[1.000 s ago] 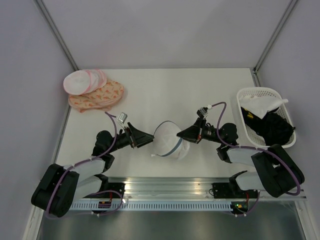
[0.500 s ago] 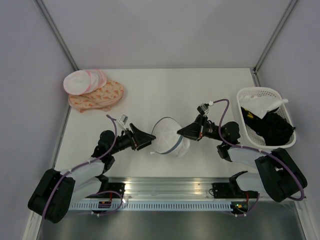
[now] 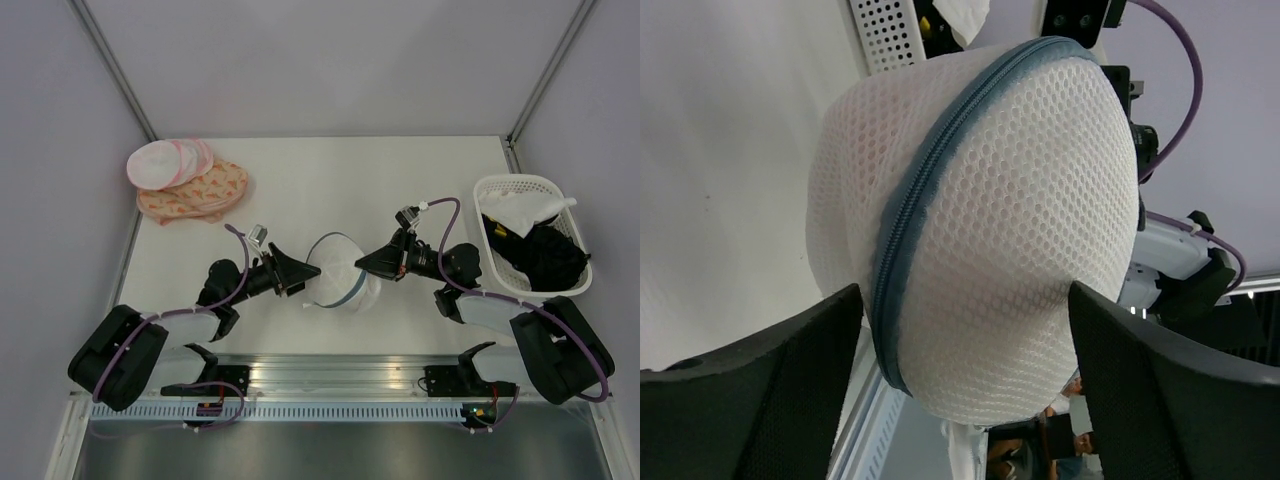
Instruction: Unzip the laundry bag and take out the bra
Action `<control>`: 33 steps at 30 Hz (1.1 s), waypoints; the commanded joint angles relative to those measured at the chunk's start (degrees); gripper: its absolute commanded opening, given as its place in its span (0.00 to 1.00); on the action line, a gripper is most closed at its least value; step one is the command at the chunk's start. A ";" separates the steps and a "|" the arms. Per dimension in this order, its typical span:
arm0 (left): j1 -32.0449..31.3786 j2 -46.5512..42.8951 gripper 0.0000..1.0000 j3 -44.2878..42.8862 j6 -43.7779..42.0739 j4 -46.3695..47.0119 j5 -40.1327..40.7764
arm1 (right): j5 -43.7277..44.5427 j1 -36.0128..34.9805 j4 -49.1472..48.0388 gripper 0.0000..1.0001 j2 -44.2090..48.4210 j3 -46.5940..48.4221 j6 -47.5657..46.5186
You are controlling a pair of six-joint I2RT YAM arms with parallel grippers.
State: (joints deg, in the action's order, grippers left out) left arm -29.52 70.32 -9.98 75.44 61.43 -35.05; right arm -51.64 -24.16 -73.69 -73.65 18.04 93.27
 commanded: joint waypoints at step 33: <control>-8.09 -24.01 0.02 -0.04 5.06 -41.40 50.15 | 46.08 -13.35 85.38 0.55 16.78 20.98 -66.30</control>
State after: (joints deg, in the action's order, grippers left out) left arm -35.51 44.69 -10.37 74.61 21.54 3.40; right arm -15.00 -31.97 8.34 -57.93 37.78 28.73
